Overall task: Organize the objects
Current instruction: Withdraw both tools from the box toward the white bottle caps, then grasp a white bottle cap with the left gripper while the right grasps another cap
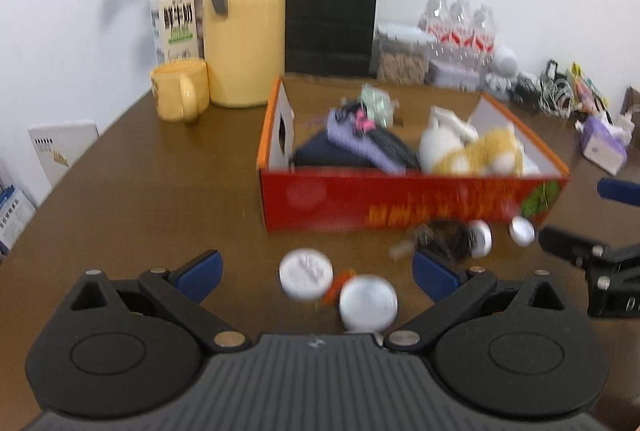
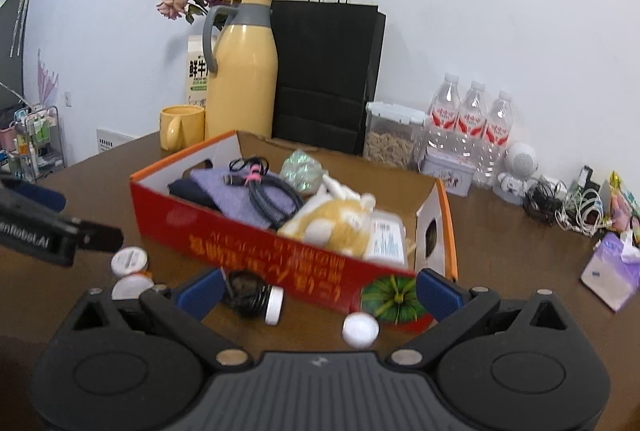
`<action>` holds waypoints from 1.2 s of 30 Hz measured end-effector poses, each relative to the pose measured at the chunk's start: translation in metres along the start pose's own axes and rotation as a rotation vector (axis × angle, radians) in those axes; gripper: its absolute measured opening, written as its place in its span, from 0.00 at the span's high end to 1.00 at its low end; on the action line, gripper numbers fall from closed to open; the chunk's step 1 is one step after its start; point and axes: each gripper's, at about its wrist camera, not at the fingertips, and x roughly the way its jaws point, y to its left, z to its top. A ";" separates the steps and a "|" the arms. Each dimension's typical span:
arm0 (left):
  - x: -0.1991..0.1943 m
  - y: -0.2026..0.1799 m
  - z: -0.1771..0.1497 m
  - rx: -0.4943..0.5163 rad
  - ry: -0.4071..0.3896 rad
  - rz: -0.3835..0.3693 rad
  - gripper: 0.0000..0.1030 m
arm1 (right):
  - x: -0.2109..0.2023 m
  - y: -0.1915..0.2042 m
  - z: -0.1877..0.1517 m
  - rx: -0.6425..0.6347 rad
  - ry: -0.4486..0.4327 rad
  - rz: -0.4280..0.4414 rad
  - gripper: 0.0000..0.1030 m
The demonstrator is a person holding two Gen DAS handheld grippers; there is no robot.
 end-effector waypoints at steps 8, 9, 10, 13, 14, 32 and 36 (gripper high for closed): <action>0.005 -0.006 -0.038 0.028 0.087 -0.022 0.00 | -0.006 0.003 -0.023 0.023 0.047 -0.006 0.00; 0.005 -0.008 -0.041 0.034 0.091 -0.025 0.00 | -0.007 0.004 -0.026 0.031 0.049 -0.004 0.00; 0.005 -0.010 -0.043 0.040 0.090 -0.027 0.00 | -0.008 0.004 -0.028 0.038 0.052 -0.003 0.00; 0.005 -0.014 -0.049 0.051 0.085 -0.032 0.03 | -0.009 0.004 -0.034 0.050 0.062 -0.006 0.00; 0.005 -0.015 -0.050 0.051 0.088 -0.034 0.11 | -0.009 0.005 -0.036 0.054 0.067 -0.007 0.00; -0.001 -0.002 -0.053 0.012 0.039 -0.082 0.61 | -0.001 0.004 -0.058 0.104 0.121 0.002 0.00; -0.007 0.003 -0.048 -0.004 0.012 -0.073 0.61 | 0.003 0.001 -0.058 0.105 0.129 -0.007 0.00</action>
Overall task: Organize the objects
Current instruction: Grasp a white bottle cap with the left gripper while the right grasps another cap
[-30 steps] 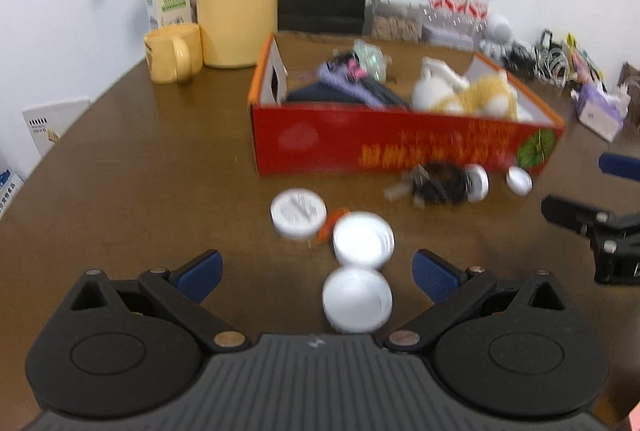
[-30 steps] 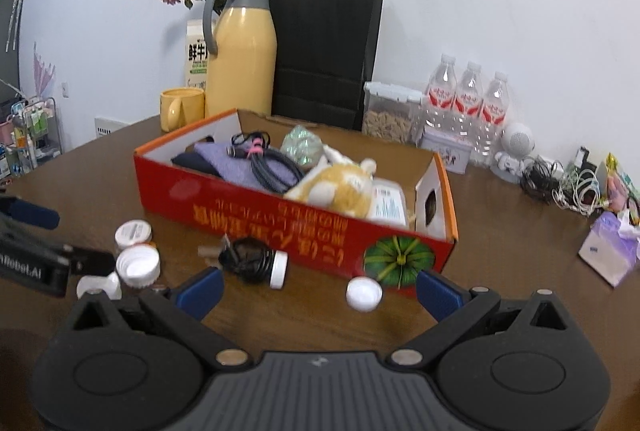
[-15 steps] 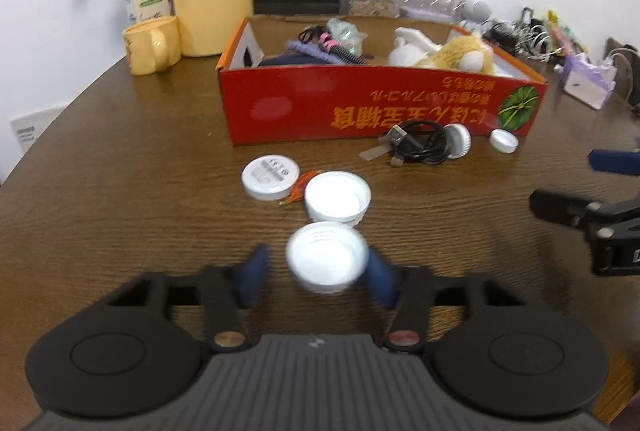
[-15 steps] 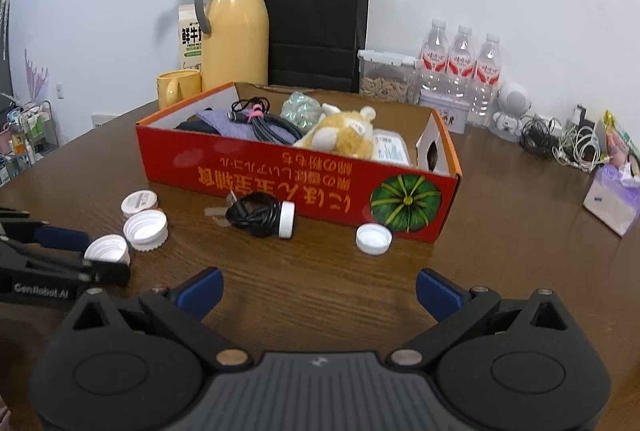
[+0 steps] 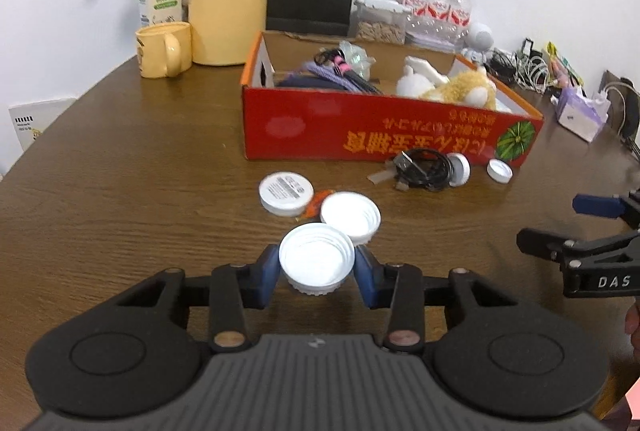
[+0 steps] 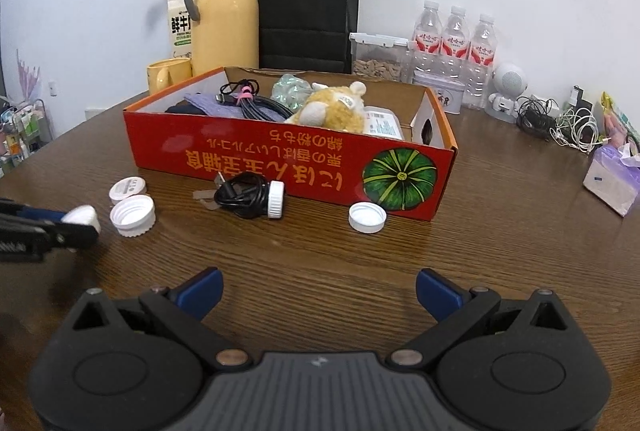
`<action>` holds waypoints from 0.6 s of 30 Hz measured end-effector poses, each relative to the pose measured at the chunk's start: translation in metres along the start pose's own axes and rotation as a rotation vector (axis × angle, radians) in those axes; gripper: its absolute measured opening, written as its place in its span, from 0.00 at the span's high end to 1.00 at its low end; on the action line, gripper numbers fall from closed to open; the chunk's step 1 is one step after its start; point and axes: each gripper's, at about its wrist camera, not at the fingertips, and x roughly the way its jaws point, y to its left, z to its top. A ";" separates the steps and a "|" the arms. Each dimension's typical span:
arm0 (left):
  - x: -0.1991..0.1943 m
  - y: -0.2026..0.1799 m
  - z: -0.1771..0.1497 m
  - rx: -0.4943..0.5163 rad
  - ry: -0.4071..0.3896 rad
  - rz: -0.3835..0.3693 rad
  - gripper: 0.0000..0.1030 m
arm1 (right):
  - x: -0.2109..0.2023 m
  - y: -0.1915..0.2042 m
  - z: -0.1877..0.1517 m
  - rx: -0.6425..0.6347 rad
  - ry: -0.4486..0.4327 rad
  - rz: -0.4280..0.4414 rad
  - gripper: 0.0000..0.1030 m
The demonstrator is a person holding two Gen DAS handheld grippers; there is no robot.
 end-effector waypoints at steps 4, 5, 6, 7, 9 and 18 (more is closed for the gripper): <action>-0.004 0.003 0.006 -0.010 -0.021 0.009 0.61 | 0.005 -0.004 0.001 0.001 0.006 -0.017 0.00; -0.004 0.003 0.008 -0.013 -0.026 0.012 0.61 | 0.006 -0.005 0.002 0.000 0.008 -0.022 0.00; -0.005 0.005 0.010 -0.016 -0.031 0.014 0.61 | 0.008 -0.007 0.002 -0.001 0.010 -0.029 0.00; -0.005 0.005 0.011 -0.020 -0.036 0.016 0.61 | 0.011 -0.009 0.003 0.000 0.011 -0.034 0.00; -0.006 0.006 0.015 -0.021 -0.046 0.018 0.61 | 0.014 -0.013 0.005 0.012 0.006 -0.043 0.00; -0.008 0.004 0.031 -0.029 -0.084 0.019 0.61 | 0.043 -0.028 0.028 0.030 0.017 -0.064 0.27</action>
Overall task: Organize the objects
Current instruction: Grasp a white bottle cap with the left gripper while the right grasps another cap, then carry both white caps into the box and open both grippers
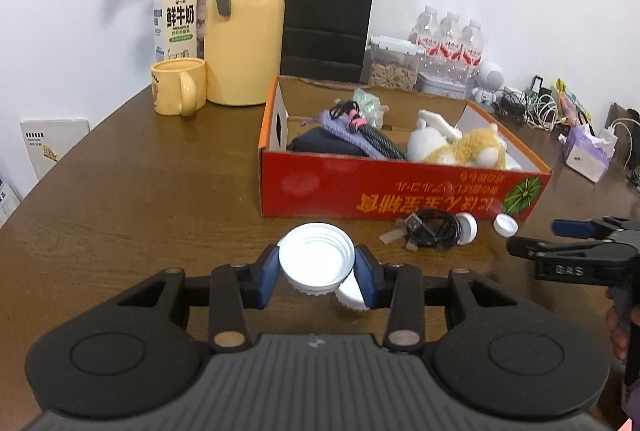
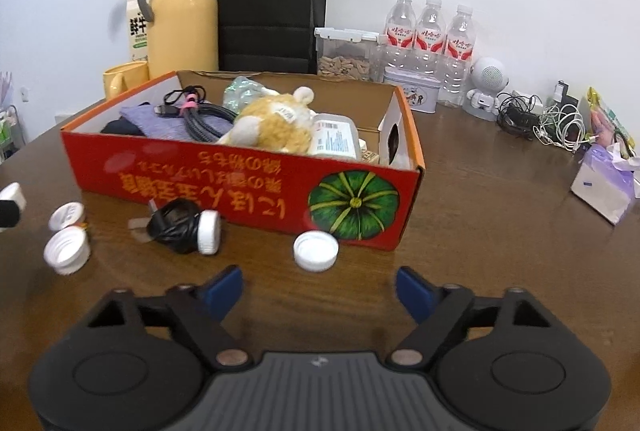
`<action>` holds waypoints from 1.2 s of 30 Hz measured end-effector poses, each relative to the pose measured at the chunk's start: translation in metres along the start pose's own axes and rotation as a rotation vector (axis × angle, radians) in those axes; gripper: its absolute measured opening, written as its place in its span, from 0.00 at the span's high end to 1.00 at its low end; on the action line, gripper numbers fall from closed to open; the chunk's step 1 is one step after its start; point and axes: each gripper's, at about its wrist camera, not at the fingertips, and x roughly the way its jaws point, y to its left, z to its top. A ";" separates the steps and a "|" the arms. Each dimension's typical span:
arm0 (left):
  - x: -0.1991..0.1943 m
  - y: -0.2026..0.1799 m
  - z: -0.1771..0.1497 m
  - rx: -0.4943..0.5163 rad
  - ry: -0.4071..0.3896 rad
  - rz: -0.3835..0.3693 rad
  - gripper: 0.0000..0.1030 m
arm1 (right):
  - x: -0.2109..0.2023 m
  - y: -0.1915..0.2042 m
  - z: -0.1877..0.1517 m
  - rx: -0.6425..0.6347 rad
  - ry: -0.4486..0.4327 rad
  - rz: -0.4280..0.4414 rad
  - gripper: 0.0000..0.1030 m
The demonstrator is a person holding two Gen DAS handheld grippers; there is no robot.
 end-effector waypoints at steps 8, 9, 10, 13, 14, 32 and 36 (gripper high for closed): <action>0.004 -0.003 0.011 0.001 -0.016 -0.008 0.61 | 0.029 0.003 0.015 0.019 0.018 0.001 0.46; 0.005 -0.004 0.012 0.002 -0.016 -0.010 0.61 | 0.031 0.003 0.016 0.018 0.020 0.001 0.47; 0.006 -0.004 0.012 0.002 -0.016 -0.010 0.61 | 0.033 0.004 0.016 0.018 0.023 0.000 0.47; 0.009 -0.004 0.014 0.001 -0.014 -0.013 0.61 | 0.038 0.005 0.015 0.020 0.030 0.000 0.54; 0.010 -0.004 0.014 0.000 -0.013 -0.014 0.61 | 0.039 0.005 0.014 0.021 0.029 0.003 0.56; 0.015 -0.006 0.028 0.003 -0.023 -0.033 0.61 | 0.004 0.010 0.010 0.006 -0.070 0.036 0.73; 0.016 -0.008 0.038 0.002 -0.033 -0.043 0.61 | -0.013 0.009 0.015 0.021 -0.114 0.052 0.73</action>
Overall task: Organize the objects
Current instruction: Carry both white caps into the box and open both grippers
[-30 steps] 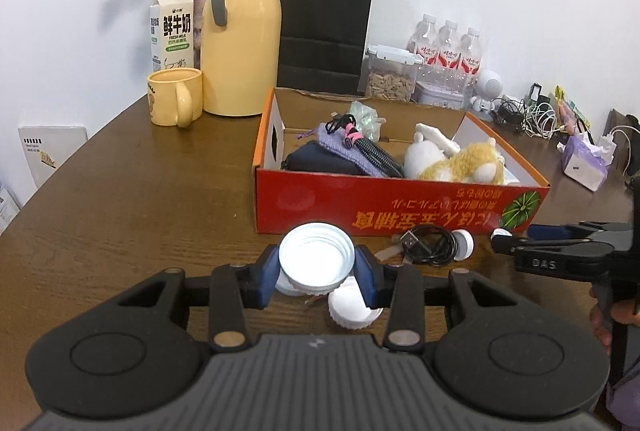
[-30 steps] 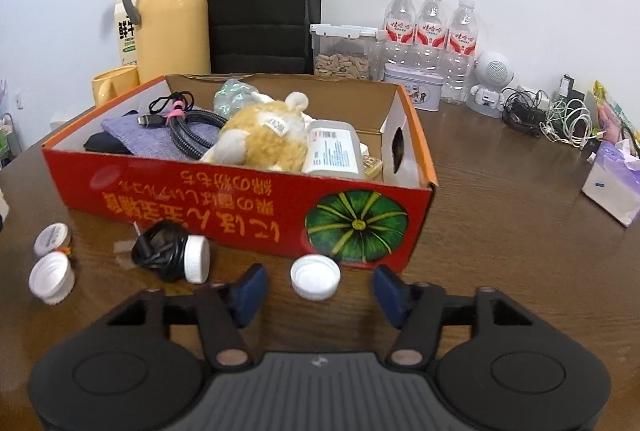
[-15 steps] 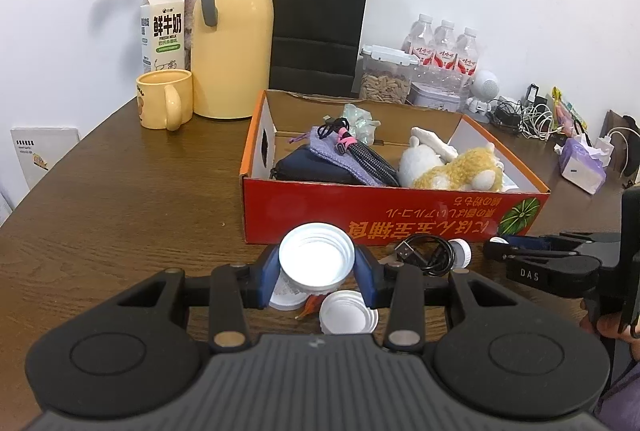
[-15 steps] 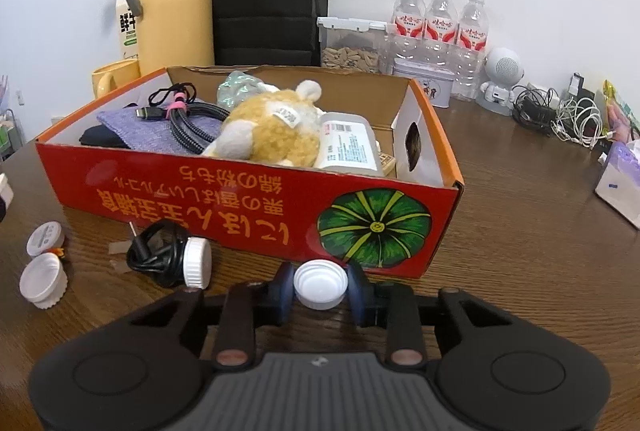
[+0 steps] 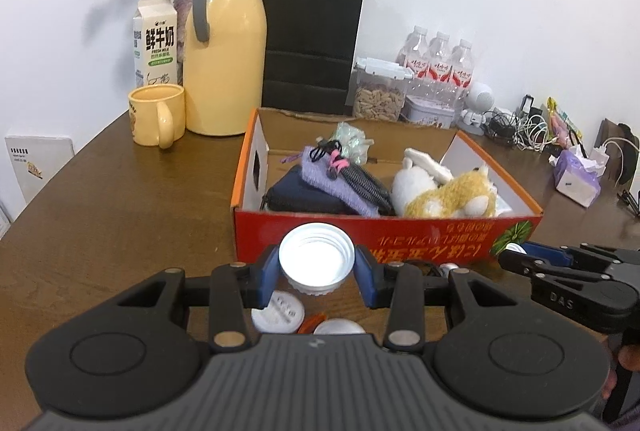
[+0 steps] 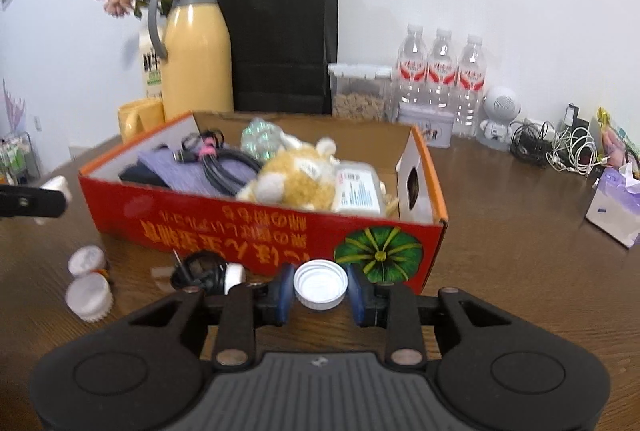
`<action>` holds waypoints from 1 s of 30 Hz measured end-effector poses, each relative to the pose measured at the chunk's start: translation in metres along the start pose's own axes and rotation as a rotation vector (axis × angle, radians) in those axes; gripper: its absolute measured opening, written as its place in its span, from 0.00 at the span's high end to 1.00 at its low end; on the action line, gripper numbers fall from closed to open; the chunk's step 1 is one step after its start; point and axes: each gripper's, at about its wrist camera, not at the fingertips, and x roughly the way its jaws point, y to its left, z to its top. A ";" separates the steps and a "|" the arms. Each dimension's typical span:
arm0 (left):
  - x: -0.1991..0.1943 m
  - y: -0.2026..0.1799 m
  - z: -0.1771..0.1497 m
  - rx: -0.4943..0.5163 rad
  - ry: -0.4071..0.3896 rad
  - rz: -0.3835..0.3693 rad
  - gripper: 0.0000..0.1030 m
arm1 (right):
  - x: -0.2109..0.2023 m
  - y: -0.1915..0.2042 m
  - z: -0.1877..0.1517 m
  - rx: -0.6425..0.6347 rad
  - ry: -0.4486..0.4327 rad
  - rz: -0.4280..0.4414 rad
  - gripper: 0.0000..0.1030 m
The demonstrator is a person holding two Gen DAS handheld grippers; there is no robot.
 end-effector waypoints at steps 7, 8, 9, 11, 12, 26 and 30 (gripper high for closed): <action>0.010 -0.005 0.025 0.006 -0.027 -0.020 0.61 | -0.010 0.001 0.031 -0.023 -0.073 0.017 0.73; 0.012 -0.006 0.029 0.006 -0.032 -0.023 0.61 | -0.009 0.001 0.037 -0.029 -0.081 0.019 0.73; 0.015 -0.007 0.033 0.006 -0.039 -0.026 0.61 | -0.007 0.001 0.042 -0.033 -0.087 0.021 0.73; 0.021 -0.009 0.043 0.008 -0.055 -0.034 0.61 | -0.002 0.002 0.052 -0.038 -0.102 0.024 0.73; 0.024 -0.010 0.047 0.009 -0.064 -0.038 0.61 | 0.001 0.001 0.057 -0.038 -0.108 0.025 0.73; 0.093 -0.028 0.094 -0.006 -0.120 -0.070 0.61 | 0.068 -0.004 0.113 -0.039 -0.158 0.021 0.73; 0.111 -0.030 0.095 -0.013 -0.123 -0.064 0.61 | 0.085 -0.008 0.119 -0.029 -0.161 0.023 0.73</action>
